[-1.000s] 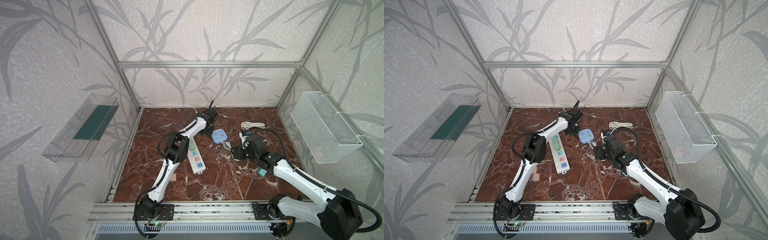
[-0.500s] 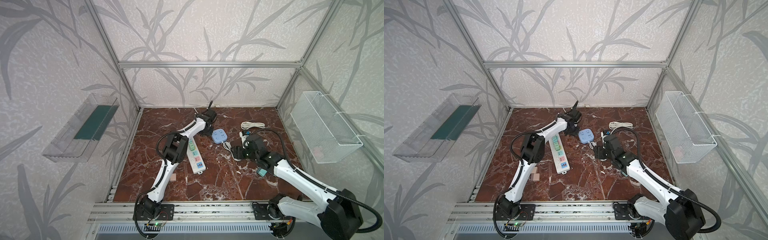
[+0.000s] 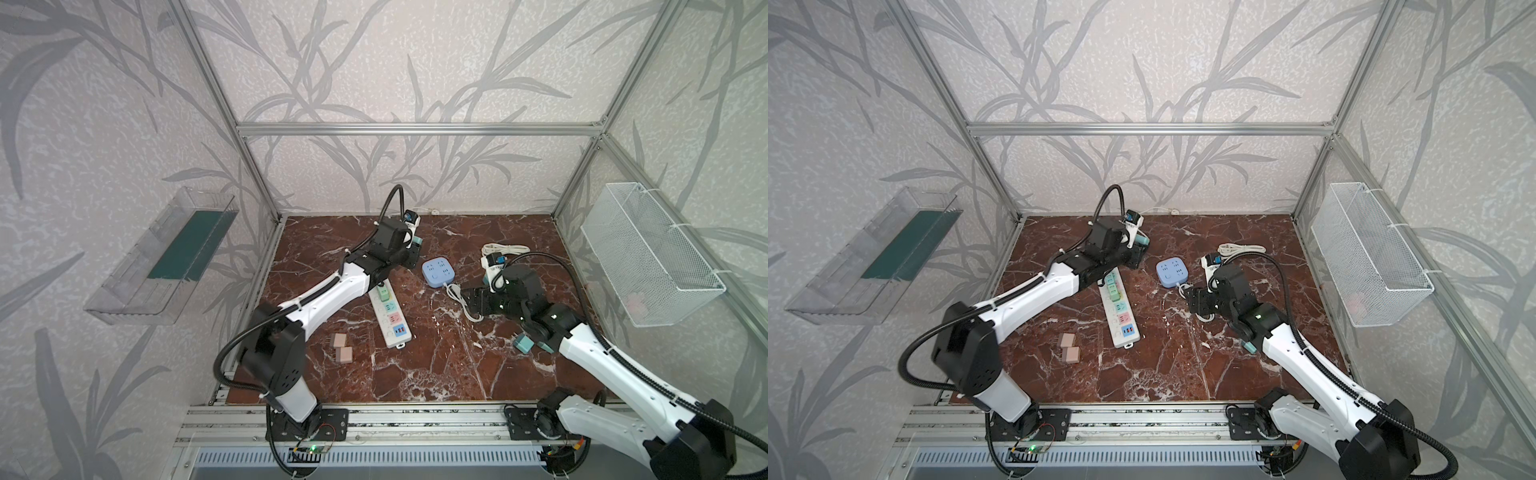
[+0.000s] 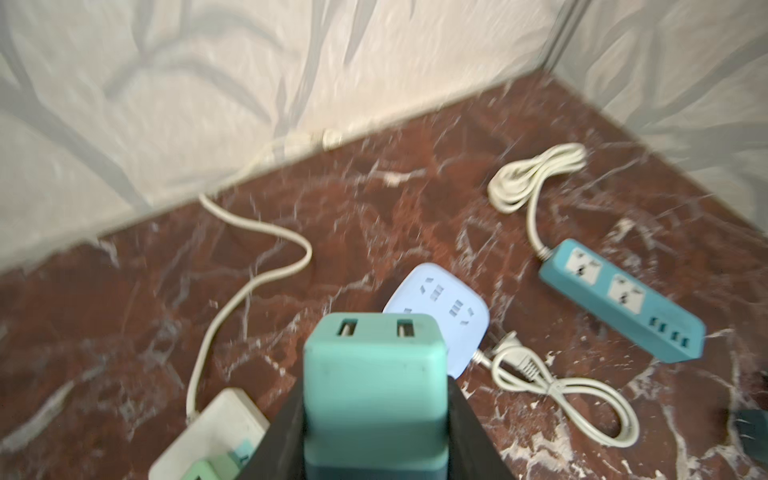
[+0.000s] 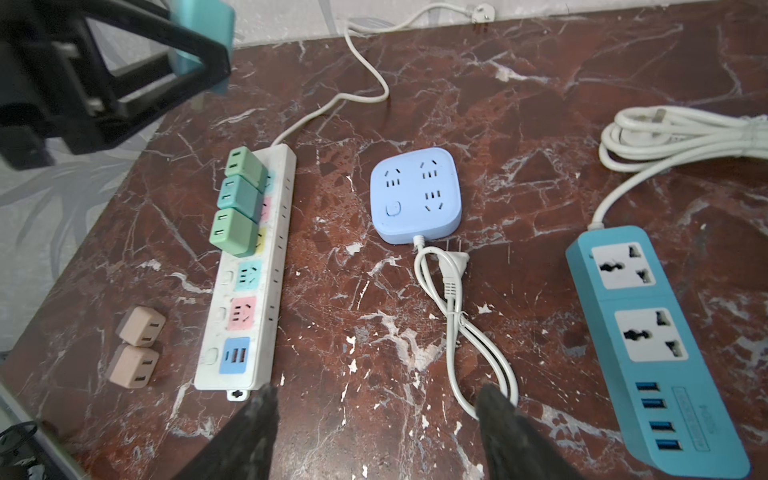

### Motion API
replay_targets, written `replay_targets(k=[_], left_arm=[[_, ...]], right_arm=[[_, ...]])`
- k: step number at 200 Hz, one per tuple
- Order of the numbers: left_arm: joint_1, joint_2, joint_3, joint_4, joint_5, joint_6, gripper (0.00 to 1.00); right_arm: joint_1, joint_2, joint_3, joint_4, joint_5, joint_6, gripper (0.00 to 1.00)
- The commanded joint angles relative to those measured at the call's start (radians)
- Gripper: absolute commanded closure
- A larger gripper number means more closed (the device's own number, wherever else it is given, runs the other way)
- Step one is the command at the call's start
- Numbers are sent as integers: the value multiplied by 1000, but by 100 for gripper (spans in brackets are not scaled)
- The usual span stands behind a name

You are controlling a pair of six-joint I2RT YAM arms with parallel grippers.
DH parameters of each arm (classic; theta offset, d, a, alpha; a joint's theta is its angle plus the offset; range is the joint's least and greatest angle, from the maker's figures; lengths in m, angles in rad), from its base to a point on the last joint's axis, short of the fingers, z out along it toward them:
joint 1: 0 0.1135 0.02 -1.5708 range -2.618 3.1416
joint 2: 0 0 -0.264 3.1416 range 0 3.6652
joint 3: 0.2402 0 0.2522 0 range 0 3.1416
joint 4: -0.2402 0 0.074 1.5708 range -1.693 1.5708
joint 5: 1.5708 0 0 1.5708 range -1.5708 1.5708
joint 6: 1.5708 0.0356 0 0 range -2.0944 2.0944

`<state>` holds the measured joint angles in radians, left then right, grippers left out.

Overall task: Insert the plug
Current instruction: 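Carry the teal adapter with the left gripper toward the right gripper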

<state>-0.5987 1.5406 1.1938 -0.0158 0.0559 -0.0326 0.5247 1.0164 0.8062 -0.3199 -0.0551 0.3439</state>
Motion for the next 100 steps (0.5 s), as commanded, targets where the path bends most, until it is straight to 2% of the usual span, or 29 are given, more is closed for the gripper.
replay_targets(k=[1, 20, 38, 45, 71, 78, 91, 100], left_arm=[[-27, -126, -246, 389, 92, 172, 100], [-51, -230, -419, 544, 130, 303, 100], [-69, -285, -472, 488, 207, 429, 100], [-85, -297, -477, 457, 213, 464, 100], [-139, -315, -492, 396, 229, 568, 100], [-152, -314, -496, 391, 231, 583, 100], [-163, -311, -499, 386, 245, 586, 100], [-172, -306, -497, 373, 256, 592, 100]], right_arm=[[-1, -45, 30, -48, -35, -25, 32], [-1, -46, 61, -61, -91, -34, 54], [-1, -28, 102, -69, -140, -40, 91], [-1, -18, 116, -73, -160, -39, 100], [1, 14, 148, -56, -250, -24, 100], [1, 24, 155, -49, -282, -19, 89], [2, 46, 168, -38, -354, -10, 62], [6, 66, 178, -36, -395, -6, 53]])
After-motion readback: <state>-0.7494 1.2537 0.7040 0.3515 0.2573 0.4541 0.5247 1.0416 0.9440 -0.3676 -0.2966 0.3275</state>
